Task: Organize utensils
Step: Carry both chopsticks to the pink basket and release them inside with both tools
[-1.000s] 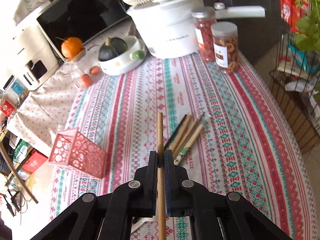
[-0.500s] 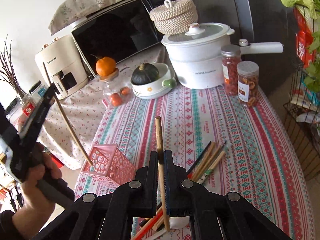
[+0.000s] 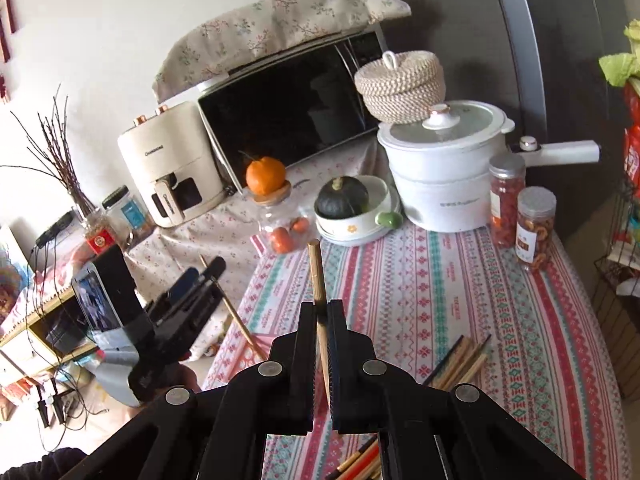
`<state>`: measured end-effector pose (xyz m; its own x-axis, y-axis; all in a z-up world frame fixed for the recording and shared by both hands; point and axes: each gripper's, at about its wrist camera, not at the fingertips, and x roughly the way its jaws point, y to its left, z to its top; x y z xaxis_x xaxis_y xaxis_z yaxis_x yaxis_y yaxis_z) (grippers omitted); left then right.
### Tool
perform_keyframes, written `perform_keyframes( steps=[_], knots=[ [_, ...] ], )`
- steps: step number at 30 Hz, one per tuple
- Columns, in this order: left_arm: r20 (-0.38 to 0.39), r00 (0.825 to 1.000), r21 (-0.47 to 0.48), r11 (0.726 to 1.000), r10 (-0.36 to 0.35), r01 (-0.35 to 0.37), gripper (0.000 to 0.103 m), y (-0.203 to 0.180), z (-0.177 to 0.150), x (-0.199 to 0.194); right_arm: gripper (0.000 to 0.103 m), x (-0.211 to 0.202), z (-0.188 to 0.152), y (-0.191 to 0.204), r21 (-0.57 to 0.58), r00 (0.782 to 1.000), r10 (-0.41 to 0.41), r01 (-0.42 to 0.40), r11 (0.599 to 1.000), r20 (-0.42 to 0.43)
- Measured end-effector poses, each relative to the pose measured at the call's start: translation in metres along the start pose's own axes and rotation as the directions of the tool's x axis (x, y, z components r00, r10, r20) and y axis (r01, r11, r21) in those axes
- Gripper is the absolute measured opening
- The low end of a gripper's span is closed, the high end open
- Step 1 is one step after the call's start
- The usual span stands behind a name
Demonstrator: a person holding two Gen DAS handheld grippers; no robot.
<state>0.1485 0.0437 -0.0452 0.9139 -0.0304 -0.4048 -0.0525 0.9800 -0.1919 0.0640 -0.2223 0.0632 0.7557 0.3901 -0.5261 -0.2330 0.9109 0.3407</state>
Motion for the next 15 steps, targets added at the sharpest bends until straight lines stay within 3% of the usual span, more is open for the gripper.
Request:
perform_keyframes(
  steps=[4,6,8,11,15],
  knots=[
    [-0.075,0.997,-0.028,1.0,-0.012,0.01,0.062,0.006,0.012,-0.017,0.003,-0.007,0.021,0.02,-0.017,0.998,0.038,-0.037,0.999,0.044],
    [-0.114,0.994,-0.031,1.0,0.001,-0.004,0.07,0.009,0.016,-0.029,0.003,-0.006,0.031,0.031,-0.025,0.997,0.057,-0.056,0.998,0.056],
    [-0.145,0.989,-0.022,1.0,0.018,-0.022,0.072,0.013,0.017,-0.044,0.003,-0.001,0.04,0.041,-0.024,0.994,0.091,-0.09,0.996,0.058],
    [-0.206,0.976,-0.006,0.998,0.067,-0.07,0.077,0.022,0.012,-0.06,0.003,0.011,0.048,0.056,-0.043,0.992,0.11,-0.107,0.993,0.066],
    [-0.27,0.96,-0.031,0.996,0.076,-0.087,0.078,0.037,0.001,-0.065,0.003,0.037,0.048,0.066,-0.063,0.993,0.1,-0.096,0.993,0.056]
  ],
)
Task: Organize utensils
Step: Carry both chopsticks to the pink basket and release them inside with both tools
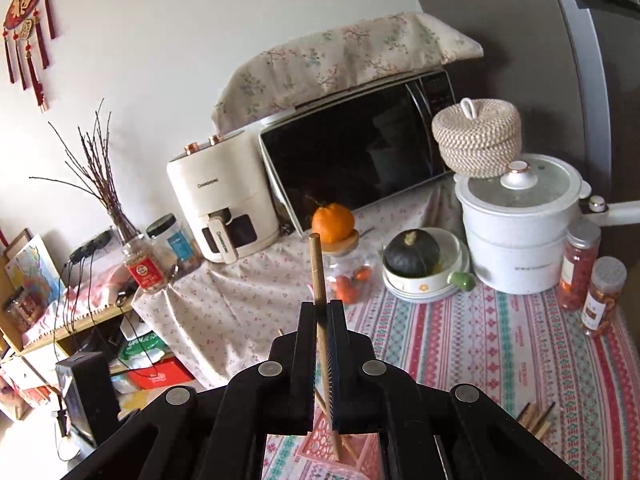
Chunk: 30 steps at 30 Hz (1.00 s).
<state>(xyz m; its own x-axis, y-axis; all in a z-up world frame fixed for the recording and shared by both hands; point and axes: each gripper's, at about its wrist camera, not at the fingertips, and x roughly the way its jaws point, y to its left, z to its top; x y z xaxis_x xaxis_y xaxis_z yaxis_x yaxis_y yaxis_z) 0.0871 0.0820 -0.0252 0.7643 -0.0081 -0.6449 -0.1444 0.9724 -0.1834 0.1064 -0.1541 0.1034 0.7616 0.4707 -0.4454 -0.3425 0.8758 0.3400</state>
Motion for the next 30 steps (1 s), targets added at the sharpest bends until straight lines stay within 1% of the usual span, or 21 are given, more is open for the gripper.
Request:
perform_keyframes(
  steps=[2,5,7,9,12,14,17,20,21,22,24,25,26,27,30],
  knots=[
    [-0.024,1.0,0.008,1.0,-0.005,0.005,0.078,0.004,-0.003,0.003,0.003,0.018,-0.004,0.0,0.0,1.0,-0.015,0.015,1.0,-0.016],
    [-0.037,0.999,0.019,1.0,0.003,-0.002,0.078,0.008,-0.006,0.006,0.003,0.045,-0.011,-0.006,-0.005,0.998,-0.047,0.047,0.999,-0.047],
    [-0.048,0.999,0.019,1.0,-0.004,0.005,0.078,0.01,-0.005,0.008,0.003,0.064,-0.016,-0.01,-0.013,0.995,-0.073,0.072,0.997,-0.072],
    [-0.057,0.998,0.018,1.0,-0.009,0.01,0.078,0.011,-0.005,0.01,0.003,0.083,-0.023,-0.016,-0.004,0.99,-0.086,0.086,0.996,-0.113],
    [-0.072,0.997,0.015,1.0,-0.019,0.02,0.078,0.012,-0.003,0.013,0.003,0.106,-0.033,-0.026,0.044,0.979,-0.071,0.08,0.996,-0.189],
    [-0.084,0.996,0.014,1.0,-0.025,0.026,0.078,0.012,-0.002,0.015,0.003,0.116,-0.039,-0.031,0.074,0.972,-0.064,0.082,0.994,-0.226],
    [-0.102,0.994,0.012,0.999,-0.029,0.031,0.078,0.012,-0.002,0.019,0.003,0.127,-0.044,-0.036,0.109,0.963,-0.054,0.085,0.99,-0.263],
    [-0.12,0.992,0.013,0.999,-0.031,0.033,0.078,0.011,-0.002,0.022,0.004,0.132,-0.047,-0.04,0.126,0.958,-0.052,0.09,0.988,-0.281],
    [-0.127,0.991,0.015,0.999,-0.033,0.035,0.078,0.011,-0.003,0.024,0.008,0.134,-0.047,-0.041,0.136,0.957,-0.049,0.091,0.986,-0.285],
    [-0.133,0.99,0.017,0.999,-0.036,0.038,0.078,0.01,-0.004,0.025,0.008,0.134,-0.047,-0.043,0.151,0.957,-0.043,0.09,0.984,-0.288],
    [-0.147,0.988,0.019,0.998,-0.051,0.054,0.078,0.008,-0.006,0.026,0.015,0.132,-0.045,-0.047,0.177,0.957,-0.03,0.084,0.981,-0.289],
    [-0.156,0.986,0.019,0.998,-0.062,0.066,0.078,0.006,-0.006,0.027,0.019,0.129,-0.044,-0.049,0.186,0.958,-0.021,0.077,0.98,-0.287],
    [-0.165,0.984,0.021,0.997,-0.073,0.077,0.078,0.004,-0.007,0.028,0.028,0.125,-0.043,-0.051,0.191,0.96,-0.013,0.069,0.979,-0.28],
    [-0.173,0.982,0.023,0.996,-0.081,0.086,0.078,0.002,-0.008,0.029,0.033,0.121,-0.041,-0.052,0.19,0.962,-0.012,0.067,0.979,-0.274],
    [-0.193,0.976,0.035,0.994,-0.099,0.108,0.078,-0.006,-0.011,0.031,0.037,0.104,-0.036,-0.057,0.18,0.966,-0.017,0.065,0.981,-0.257]
  ],
)
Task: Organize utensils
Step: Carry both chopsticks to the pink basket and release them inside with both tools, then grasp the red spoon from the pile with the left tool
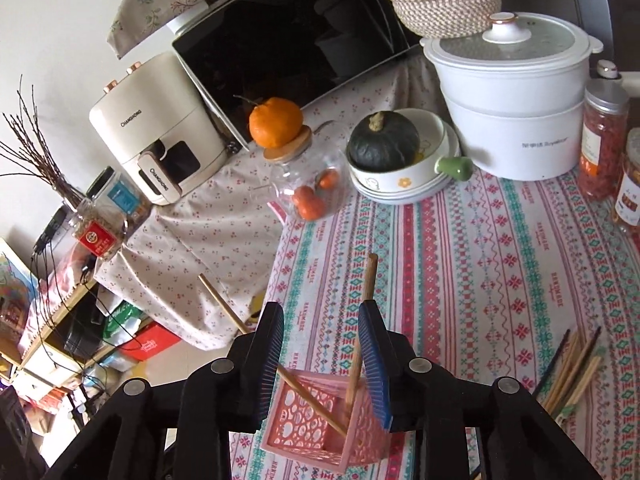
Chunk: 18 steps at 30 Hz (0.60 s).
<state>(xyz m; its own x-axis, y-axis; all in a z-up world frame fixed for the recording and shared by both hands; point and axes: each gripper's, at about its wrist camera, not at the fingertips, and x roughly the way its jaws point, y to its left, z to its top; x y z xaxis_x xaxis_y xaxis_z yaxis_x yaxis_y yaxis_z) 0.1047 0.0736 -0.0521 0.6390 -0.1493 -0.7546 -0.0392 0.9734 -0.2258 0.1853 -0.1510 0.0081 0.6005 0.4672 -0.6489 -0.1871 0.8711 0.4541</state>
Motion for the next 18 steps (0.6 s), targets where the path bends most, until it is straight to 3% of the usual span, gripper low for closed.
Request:
perform_keyframes(
  steps=[8,18],
  knots=[
    [-0.058,0.998,0.075,0.996,-0.037,0.042,0.078,-0.026,-0.013,0.006,0.061,-0.048,-0.009,-0.031,-0.021,0.998,-0.061,0.061,0.998,0.024],
    [-0.166,0.985,0.207,0.975,-0.041,0.075,0.078,-0.075,-0.042,0.025,0.077,-0.053,-0.052,-0.105,0.047,0.978,-0.18,0.186,0.981,-0.108]
  ],
)
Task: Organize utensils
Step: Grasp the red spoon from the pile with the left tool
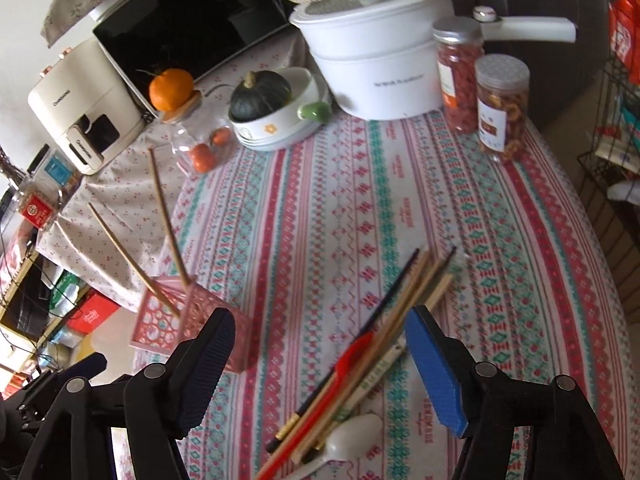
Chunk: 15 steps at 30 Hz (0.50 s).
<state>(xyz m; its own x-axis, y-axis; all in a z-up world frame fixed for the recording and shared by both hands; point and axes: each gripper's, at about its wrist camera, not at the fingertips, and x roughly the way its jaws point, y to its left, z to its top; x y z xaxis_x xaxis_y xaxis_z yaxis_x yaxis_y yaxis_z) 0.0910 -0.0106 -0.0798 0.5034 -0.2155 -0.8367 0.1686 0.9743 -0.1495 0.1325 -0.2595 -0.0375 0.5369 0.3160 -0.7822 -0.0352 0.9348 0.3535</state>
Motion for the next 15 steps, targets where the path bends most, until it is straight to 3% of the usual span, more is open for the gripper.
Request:
perform_keyframes(
  steps=[4,11,15],
  knots=[
    [-0.077,0.997,0.054,0.998,-0.02,0.024,0.078,-0.023,-0.007,0.014,0.077,0.011,-0.011,-0.026,0.057,0.996,-0.041,0.046,0.997,-0.082],
    [-0.152,0.988,0.197,0.978,-0.032,0.062,0.078,-0.07,-0.008,0.032,0.077,0.016,-0.025,-0.057,0.054,0.976,-0.103,0.115,0.992,-0.193],
    [-0.189,0.981,0.208,0.975,-0.04,0.079,0.076,-0.085,0.001,0.052,0.078,0.019,-0.027,-0.074,0.051,0.965,-0.133,0.148,0.988,-0.225]
  ],
)
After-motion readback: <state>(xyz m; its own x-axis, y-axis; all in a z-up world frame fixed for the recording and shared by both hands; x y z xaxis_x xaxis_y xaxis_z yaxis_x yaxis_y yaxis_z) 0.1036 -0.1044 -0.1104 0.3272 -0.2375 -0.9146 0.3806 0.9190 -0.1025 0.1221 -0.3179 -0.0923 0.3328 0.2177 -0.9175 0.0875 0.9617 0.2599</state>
